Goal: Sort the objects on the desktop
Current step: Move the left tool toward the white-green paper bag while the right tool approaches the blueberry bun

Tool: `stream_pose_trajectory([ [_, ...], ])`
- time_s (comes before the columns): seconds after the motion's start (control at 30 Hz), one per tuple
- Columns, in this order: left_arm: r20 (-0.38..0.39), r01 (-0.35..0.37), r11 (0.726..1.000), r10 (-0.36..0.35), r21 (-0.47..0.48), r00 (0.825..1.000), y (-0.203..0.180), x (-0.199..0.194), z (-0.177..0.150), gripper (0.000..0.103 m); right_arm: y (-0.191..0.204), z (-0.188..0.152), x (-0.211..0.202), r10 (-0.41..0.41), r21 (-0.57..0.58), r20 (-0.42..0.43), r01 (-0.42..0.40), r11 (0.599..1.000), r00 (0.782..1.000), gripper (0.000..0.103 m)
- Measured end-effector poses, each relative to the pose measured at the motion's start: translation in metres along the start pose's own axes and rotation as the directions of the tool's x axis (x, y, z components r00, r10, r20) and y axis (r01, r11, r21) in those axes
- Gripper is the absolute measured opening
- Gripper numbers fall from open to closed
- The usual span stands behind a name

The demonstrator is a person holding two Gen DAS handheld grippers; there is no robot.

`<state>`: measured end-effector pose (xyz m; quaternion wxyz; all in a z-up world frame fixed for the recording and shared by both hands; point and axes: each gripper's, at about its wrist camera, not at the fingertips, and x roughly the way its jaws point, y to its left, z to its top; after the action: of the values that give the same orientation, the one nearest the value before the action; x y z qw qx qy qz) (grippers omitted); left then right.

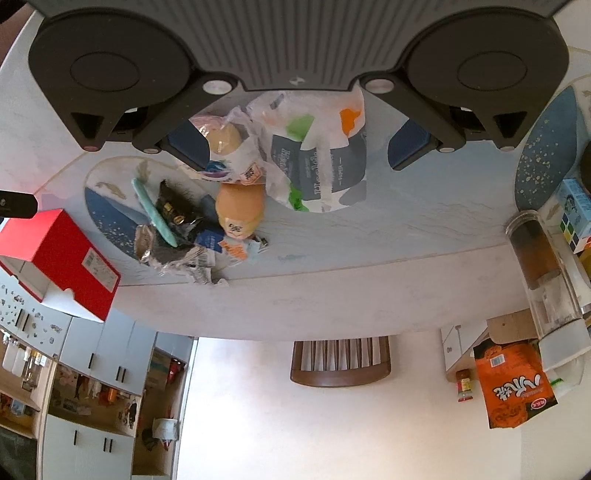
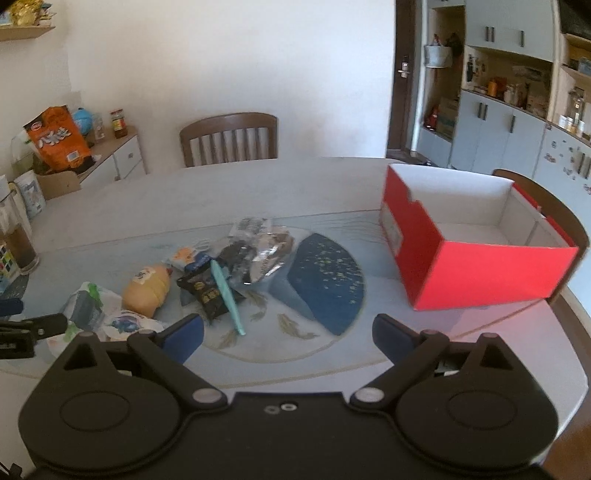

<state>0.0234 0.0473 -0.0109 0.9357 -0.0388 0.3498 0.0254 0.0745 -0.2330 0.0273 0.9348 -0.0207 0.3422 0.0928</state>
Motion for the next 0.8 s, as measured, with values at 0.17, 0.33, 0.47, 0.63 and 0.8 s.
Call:
stream_pose_trajectory([
  [0.17,-0.026,-0.001,1.000,0.002,0.008,1.000,0.003,0.011,-0.007,0.103,0.020,0.001,0.013,0.048,-0.038,-0.013,-0.048,0.998,0.999,0.097],
  [0.33,-0.030,-0.008,1.000,0.009,0.023,1.000,0.007,0.021,-0.012,0.103,0.045,0.000,0.028,0.104,-0.061,-0.037,-0.106,0.992,0.994,0.097],
  [0.47,-0.027,-0.005,1.000,0.005,0.011,1.000,0.012,0.025,-0.014,0.103,0.066,-0.001,0.041,0.152,-0.066,-0.054,-0.155,0.986,0.987,0.097],
  [0.63,-0.020,-0.009,1.000,0.009,-0.007,1.000,0.021,0.027,-0.012,0.103,0.089,0.002,0.054,0.192,-0.083,-0.065,-0.197,0.977,0.979,0.097],
  [0.8,-0.032,-0.021,1.000,0.020,-0.002,0.999,0.025,0.037,-0.014,0.103,0.104,0.004,0.068,0.209,-0.086,-0.077,-0.216,0.973,0.975,0.097],
])
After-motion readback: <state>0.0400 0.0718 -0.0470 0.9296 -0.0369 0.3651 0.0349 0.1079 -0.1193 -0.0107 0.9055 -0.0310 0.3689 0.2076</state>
